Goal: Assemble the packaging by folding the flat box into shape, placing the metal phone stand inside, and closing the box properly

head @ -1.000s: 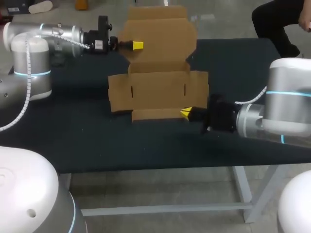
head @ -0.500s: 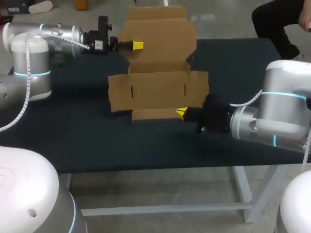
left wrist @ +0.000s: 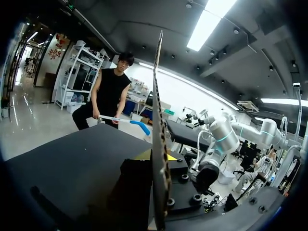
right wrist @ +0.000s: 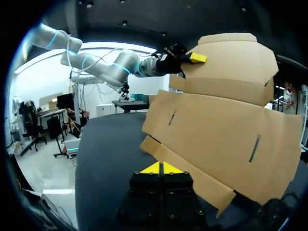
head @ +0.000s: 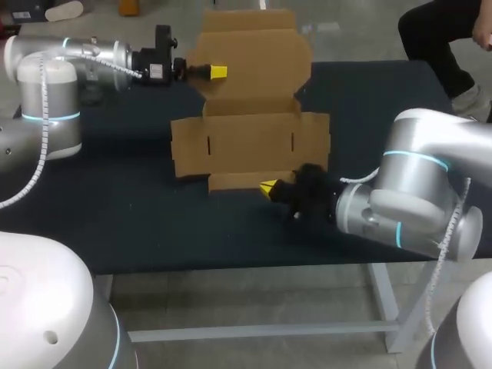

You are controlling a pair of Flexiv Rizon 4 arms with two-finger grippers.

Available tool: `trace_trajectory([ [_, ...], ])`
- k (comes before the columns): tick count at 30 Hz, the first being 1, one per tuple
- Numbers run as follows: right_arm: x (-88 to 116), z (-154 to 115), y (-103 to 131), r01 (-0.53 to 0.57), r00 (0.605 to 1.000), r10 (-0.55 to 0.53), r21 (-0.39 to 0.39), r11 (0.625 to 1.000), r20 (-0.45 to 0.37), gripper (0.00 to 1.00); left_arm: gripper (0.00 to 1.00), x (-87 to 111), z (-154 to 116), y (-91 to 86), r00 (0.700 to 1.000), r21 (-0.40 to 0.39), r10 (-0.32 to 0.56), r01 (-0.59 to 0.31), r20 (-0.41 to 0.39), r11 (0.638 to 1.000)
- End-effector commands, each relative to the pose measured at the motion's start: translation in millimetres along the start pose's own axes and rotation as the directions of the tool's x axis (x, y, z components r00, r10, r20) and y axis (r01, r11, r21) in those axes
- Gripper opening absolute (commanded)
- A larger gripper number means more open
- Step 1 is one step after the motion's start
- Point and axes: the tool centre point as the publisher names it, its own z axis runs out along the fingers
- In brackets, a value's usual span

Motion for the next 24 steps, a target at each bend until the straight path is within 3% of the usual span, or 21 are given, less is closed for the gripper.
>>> trace_trajectory([
  [1, 2.6, 20.1, -1.2, -0.004, 0.995, 0.003, 0.012, 1.0, 0.097, 0.0, 0.0, 0.7, -0.1, 1.9, 1.0, 0.0, 0.0, 0.0, 0.0, 1.0],
  [11, -8.1, 22.1, -17.1, -0.079, 0.987, 0.084, -0.047, 0.996, 0.137, 0.0, 0.0, 0.7, -0.1, 1.9, 1.0, 0.0, 0.0, 0.0, 0.0, 1.0],
  [24, -10.2, 32.2, -23.7, -0.101, 0.977, 0.107, -0.037, 0.994, 0.185, 0.0, 0.0, 0.7, -0.1, 1.9, 1.0, 0.0, 0.0, 0.0, 0.0, 1.0],
])
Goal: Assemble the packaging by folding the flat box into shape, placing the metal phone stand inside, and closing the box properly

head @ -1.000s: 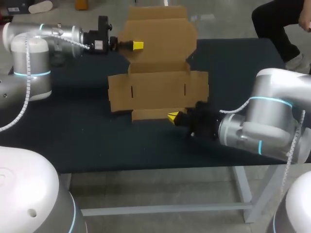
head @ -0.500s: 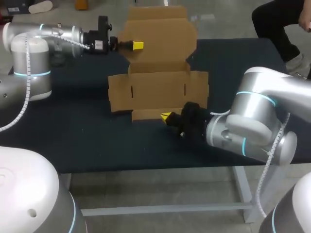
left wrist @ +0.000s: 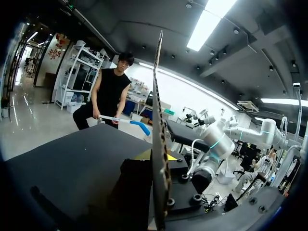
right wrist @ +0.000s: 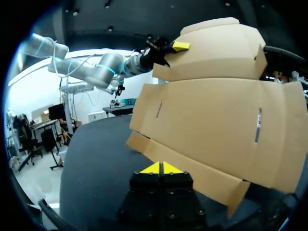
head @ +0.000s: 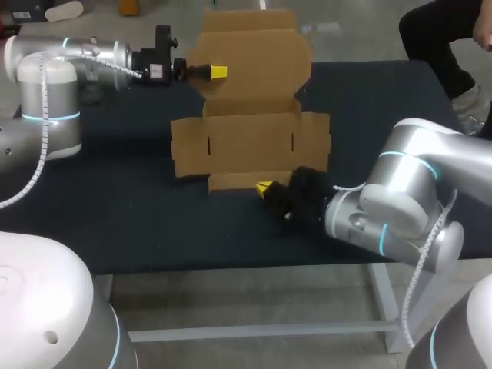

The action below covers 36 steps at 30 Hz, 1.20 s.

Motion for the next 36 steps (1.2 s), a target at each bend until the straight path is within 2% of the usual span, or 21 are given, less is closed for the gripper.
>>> trace_trajectory([
  [1, 3.6, 8.0, -2.1, -0.002, 0.99, 0.002, 0.002, 1.0, 0.14, 0.0, 0.0, 0.7, -0.1, 1.9, 1.0, 0.0, 0.0, 0.0, 0.0, 1.0],
  [9, 2.3, 13.5, -1.6, -0.006, 0.978, 0.004, 0.009, 1.0, 0.207, 0.0, 0.0, 0.7, -0.1, 1.9, 1.0, 0.0, 0.0, 0.0, 0.0, 1.0],
  [14, 2.8, 18.5, -0.8, 0.009, 0.965, -0.019, 0.04, 0.999, 0.263, 0.0, 0.0, 0.7, -0.1, 1.9, 1.0, 0.0, 0.0, 0.0, 0.0, 1.0],
  [21, 6.7, 27.3, 0.9, 0.022, 0.961, -0.035, 0.048, 0.999, 0.275, 0.0, 0.0, 0.7, -0.1, 1.9, 1.0, 0.0, 0.0, 0.0, 0.0, 1.0],
  [30, -0.5, 26.6, -3.4, -0.006, 0.937, -0.005, 0.032, 0.999, 0.35, 0.0, 0.0, 0.7, -0.1, 1.9, 1.0, 0.0, 0.0, 0.0, 0.0, 1.0],
  [36, -2.8, 31.3, -3.9, -0.009, 0.934, -0.003, 0.03, 1.0, 0.358, 0.0, 0.0, 0.7, -0.1, 1.9, 1.0, 0.0, 0.0, 0.0, 0.0, 1.0],
])
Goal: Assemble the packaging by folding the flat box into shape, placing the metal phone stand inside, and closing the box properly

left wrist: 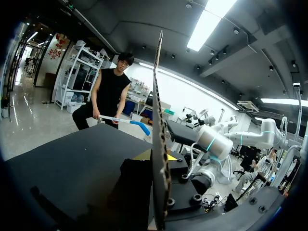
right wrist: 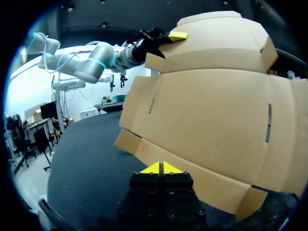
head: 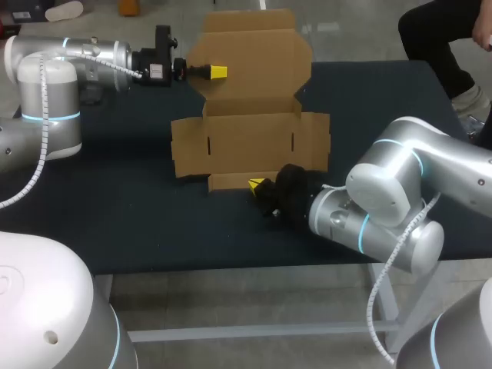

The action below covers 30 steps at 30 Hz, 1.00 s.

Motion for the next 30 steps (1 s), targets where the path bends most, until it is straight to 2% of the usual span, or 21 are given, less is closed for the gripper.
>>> trace_trajectory([
  [1, 3.7, 6.5, -1.1, 0.002, 0.957, -0.002, 0.003, 1.0, 0.289, 0.0, 0.0, 0.7, -0.1, 1.9, 1.0, 0.0, 0.0, 0.0, 0.0, 1.0],
  [30, -2.9, 23.4, -7.2, -0.005, 0.951, -0.011, 0.051, 0.999, 0.31, 0.0, 0.0, 0.7, -0.1, 1.9, 1.0, 0.0, 0.0, 0.0, 0.0, 1.0],
])
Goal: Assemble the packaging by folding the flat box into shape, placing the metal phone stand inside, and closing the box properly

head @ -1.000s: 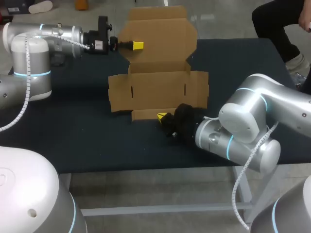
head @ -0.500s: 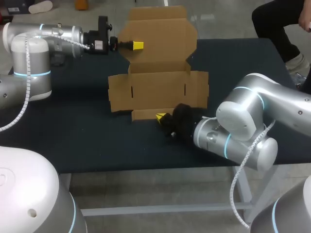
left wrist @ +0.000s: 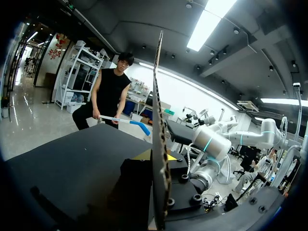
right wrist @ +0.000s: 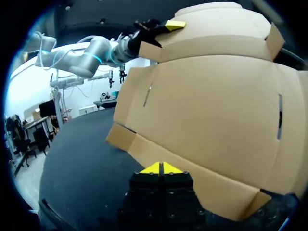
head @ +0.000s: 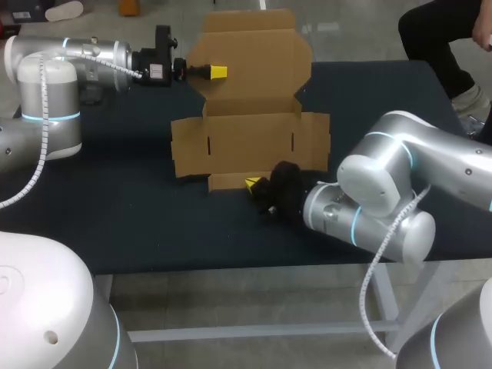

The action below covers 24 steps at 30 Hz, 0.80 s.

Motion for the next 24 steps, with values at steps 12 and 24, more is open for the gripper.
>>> trace_trajectory([
  [12, 2.7, 6.4, -3.8, -0.012, 0.947, 0.007, 0.014, 1.0, 0.321, 0.0, 0.0, 0.6, -0.1, 1.7, 1.0, 0.0, 0.0, 0.0, 0.0, 1.0],
  [24, 2.7, 6.4, -3.8, -0.012, 0.947, 0.007, 0.014, 1.0, 0.321, 0.0, 0.0, 4.7, -0.3, 7.6, 1.0, -0.014, 0.015, -0.015, -0.014, 1.0],
])
